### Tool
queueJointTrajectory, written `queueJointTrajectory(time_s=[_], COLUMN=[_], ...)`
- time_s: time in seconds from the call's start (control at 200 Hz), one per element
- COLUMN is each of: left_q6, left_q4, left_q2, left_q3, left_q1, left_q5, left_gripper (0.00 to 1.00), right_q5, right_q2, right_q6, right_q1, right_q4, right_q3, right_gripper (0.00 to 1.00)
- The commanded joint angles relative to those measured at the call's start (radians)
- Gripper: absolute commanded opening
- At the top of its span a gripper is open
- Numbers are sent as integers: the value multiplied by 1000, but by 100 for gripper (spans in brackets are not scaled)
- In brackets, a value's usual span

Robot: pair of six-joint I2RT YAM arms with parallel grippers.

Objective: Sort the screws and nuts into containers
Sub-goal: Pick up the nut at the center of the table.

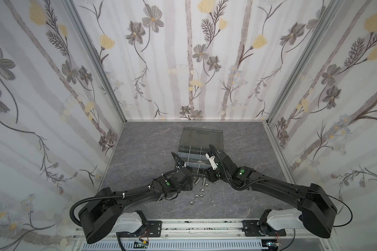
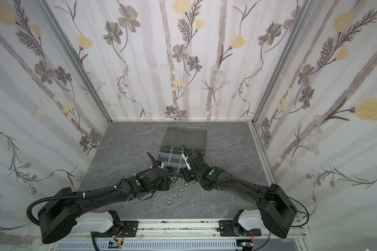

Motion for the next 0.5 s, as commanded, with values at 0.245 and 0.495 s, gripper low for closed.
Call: queueJointTrajectory(time_s=[0.245,0.495], left_q6=[110,115], left_q4=[1,-13], left_q2=[111,206], left_q3=[58,106], left_q1=[0,-1], left_q5=[0,-2], left_gripper=[58,51], right_q5=[7,13], right_q2=[22,-6], right_q6=[-9,13], right_q1=[-12,-21], right_q4=[31,32], right_q3=[52,28], right_gripper=[53,53])
